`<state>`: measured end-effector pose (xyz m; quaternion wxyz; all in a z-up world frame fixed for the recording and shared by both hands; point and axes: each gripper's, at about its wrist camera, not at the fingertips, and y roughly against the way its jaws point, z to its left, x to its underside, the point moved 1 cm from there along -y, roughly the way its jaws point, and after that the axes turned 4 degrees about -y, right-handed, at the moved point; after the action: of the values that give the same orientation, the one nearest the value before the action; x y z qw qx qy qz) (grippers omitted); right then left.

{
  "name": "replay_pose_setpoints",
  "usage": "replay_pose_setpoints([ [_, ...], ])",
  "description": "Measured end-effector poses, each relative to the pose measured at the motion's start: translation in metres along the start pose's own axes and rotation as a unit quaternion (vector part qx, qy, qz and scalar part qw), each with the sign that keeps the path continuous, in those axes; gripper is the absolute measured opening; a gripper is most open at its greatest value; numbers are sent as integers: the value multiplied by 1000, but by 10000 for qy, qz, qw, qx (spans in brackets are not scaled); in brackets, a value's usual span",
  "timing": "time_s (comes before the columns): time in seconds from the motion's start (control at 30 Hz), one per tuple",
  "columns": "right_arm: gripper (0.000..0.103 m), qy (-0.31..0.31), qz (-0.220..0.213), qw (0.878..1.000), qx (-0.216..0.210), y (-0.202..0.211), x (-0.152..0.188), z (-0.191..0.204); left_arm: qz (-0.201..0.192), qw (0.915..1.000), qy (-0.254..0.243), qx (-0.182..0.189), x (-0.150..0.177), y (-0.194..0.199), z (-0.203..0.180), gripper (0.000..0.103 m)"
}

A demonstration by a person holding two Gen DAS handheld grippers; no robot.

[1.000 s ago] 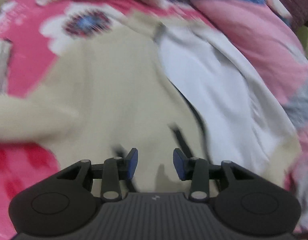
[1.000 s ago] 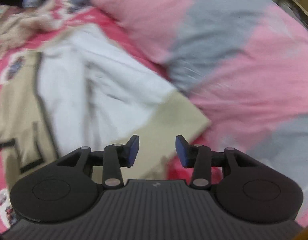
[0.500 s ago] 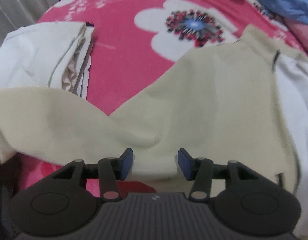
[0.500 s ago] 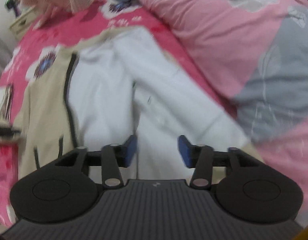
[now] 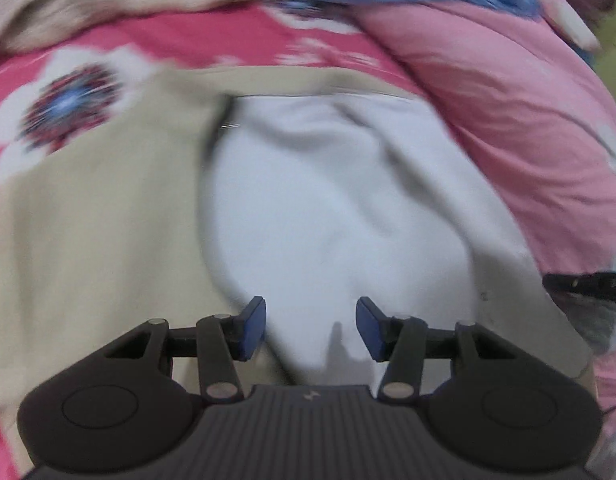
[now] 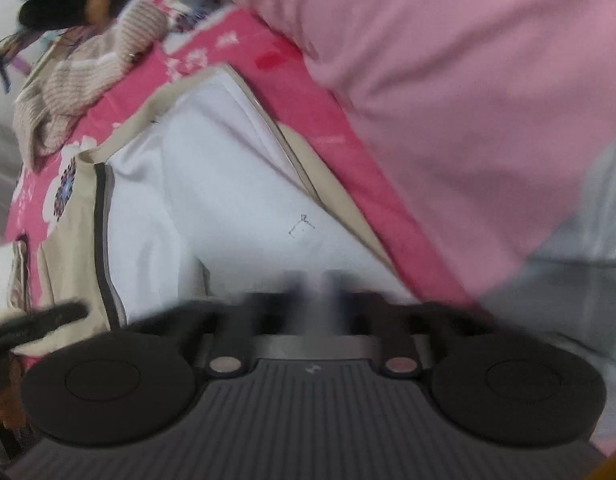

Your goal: Fold clothes

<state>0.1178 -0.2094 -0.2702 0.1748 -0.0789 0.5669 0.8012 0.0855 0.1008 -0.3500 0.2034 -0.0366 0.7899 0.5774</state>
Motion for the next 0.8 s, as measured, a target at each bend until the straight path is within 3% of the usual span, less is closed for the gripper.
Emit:
replay_pose_setpoints([
  [0.07, 0, 155, -338, 9990, -264, 19, 8, 14, -1, 9998, 38, 216, -8, -3, -8, 50],
  [0.17, 0, 625, -492, 9954, -528, 35, 24, 48, 84, 9978, 315, 583, -15, 1, -4, 50],
  [0.23, 1, 922, -590, 9935, -328, 34, 31, 64, 146, 9962, 441, 743, -15, 2, 4, 52],
  [0.3, 7, 947, -699, 9928, 220, 27, 33, 58, 277, 9938, 571, 910, -11, 1, 13, 59],
  [0.33, 26, 878, -680, 9925, 504, 21, 31, 50, 358, 9926, 662, 957, -8, 0, 19, 63],
  [0.37, 57, 766, -602, 9925, 736, 14, 29, 38, 416, 9915, 741, 981, -4, -2, 23, 65],
  [0.4, 67, 683, -541, 9922, 895, 9, 28, 27, 435, 9910, 813, 965, -2, -4, 27, 69],
  [0.5, 76, 450, -239, 9909, 1245, -9, 28, -7, 501, 9903, 1039, 770, 10, -10, 40, 78],
  [0.53, 75, 272, 21, 9929, 1162, -15, 29, -17, 548, 9905, 1089, 637, 13, -12, 43, 79],
  [0.57, 62, 36, 302, 9948, 967, -19, 29, -27, 598, 9910, 1097, 487, 16, -14, 45, 79],
  [0.6, 47, -149, 469, 9955, 808, -20, 29, -33, 627, 9918, 1059, 346, 19, -15, 47, 79],
  [0.63, 20, -194, 442, 9954, 824, -14, 31, -32, 632, 9928, 996, 223, 22, -15, 48, 79],
  [0.67, 5, -105, 315, 9947, 976, -4, 32, -26, 679, 9936, 890, 139, 24, -15, 49, 79],
  [0.73, 1, -90, -134, 9960, 882, 23, 36, -11, 848, 9946, 596, 97, 26, -12, 50, 72],
  [0.8, 1, -209, -433, 9981, 396, 50, 44, 6, 732, 9954, 601, 105, 28, -2, 55, 70],
])
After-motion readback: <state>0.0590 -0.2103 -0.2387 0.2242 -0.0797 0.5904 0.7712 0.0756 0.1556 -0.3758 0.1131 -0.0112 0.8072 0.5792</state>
